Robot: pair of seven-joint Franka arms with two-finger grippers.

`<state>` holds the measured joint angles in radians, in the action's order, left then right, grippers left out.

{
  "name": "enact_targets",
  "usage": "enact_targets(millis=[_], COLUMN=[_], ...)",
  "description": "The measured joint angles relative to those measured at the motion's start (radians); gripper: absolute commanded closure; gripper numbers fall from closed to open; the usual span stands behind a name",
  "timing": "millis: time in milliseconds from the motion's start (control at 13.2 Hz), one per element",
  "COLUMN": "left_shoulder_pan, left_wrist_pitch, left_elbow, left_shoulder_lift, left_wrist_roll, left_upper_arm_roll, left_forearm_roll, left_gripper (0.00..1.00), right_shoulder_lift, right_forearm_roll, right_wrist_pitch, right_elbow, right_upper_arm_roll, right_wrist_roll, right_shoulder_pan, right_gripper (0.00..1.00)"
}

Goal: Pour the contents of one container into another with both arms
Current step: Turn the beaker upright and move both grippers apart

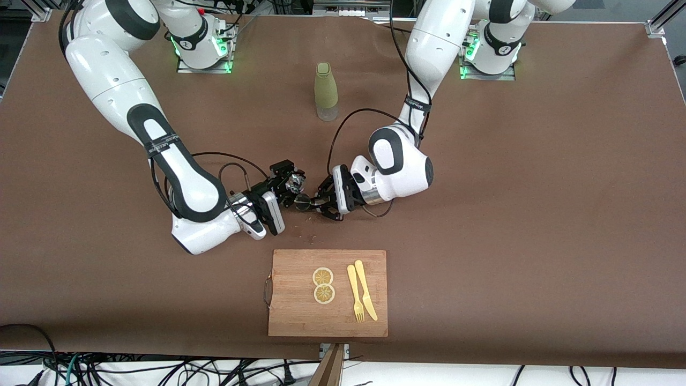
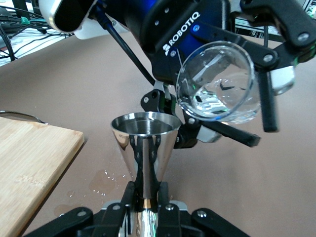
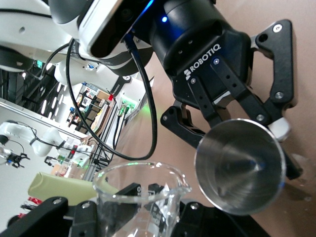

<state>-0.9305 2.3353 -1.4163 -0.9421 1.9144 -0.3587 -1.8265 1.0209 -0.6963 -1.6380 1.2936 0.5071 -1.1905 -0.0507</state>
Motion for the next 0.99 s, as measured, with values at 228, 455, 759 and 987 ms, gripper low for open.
enact_targets(millis=[228, 455, 759, 987], left_shoulder_pan=[0.003, 0.022, 0.13, 0.27], left_wrist_pitch=[-0.001, -0.048, -0.315, -0.561], left_elbow=[0.0, -0.002, -0.017, -0.036], left_shoulder_lift=[-0.001, -0.001, -0.001, -0.001], left_wrist_roll=[0.014, 0.024, 0.137, 0.244], left_upper_arm_roll=[-0.003, -0.011, -0.035, -0.04], left_forearm_roll=[0.0, 0.0, 0.0, 0.059], left_gripper=[1.0, 1.0, 1.0, 1.0], right_shoulder_lift=[0.001, 0.001, 0.001, 0.002], right_forearm_roll=[0.0, -0.001, -0.012, -0.022], right_wrist_pitch=[-0.002, -0.001, 0.003, 0.005], right_elbow=[-0.001, -0.004, -0.007, -0.006], right_upper_arm_roll=[-0.015, -0.03, -0.065, -0.11], right_wrist_roll=[-0.131, -0.283, -0.501, -0.629], right_shoulder_pan=[-0.028, -0.094, -0.219, -0.28], right_gripper=[0.84, 0.84, 0.84, 0.84])
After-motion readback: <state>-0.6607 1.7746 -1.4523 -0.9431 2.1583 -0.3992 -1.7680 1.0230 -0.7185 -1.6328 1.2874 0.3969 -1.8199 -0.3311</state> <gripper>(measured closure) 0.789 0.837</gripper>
